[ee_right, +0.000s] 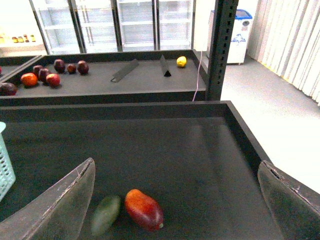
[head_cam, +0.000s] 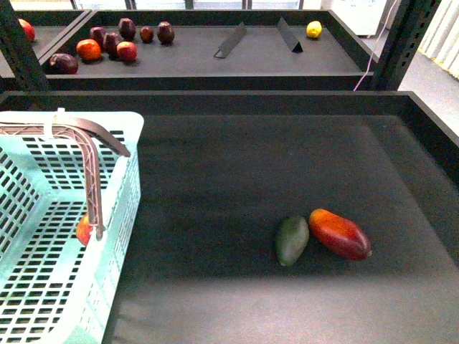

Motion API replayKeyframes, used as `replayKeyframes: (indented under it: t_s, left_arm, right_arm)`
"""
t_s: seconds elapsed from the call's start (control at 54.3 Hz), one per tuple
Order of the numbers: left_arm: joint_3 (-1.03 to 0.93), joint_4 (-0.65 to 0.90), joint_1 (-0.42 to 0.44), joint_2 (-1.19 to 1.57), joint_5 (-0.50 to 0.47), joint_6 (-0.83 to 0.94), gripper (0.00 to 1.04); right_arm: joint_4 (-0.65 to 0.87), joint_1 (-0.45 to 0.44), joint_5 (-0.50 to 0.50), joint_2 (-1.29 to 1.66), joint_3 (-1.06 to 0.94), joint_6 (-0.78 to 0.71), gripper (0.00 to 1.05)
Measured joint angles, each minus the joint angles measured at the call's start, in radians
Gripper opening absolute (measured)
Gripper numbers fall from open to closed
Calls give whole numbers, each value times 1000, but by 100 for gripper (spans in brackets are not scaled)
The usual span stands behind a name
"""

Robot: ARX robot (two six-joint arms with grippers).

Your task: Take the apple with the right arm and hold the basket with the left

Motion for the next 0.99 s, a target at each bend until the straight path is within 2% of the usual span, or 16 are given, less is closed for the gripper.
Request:
replayKeyframes:
  t_s: [0.184, 0.589, 0.7, 0.994]
  left_arm:
    - [0, -110, 0, -112, 0, 0, 3]
    - [0, -235, 0, -236, 0, 0, 3]
    - [0, -394, 0, -372, 0, 0, 3]
    - [0, -404, 0, -401, 0, 0, 3]
  right_arm:
    - [0, 0, 0, 0, 0, 0, 96]
    - [0, 0, 0, 0, 0, 0, 96]
    - [0, 0, 0, 0, 0, 0, 96]
    - [0, 0, 0, 0, 0, 0, 96]
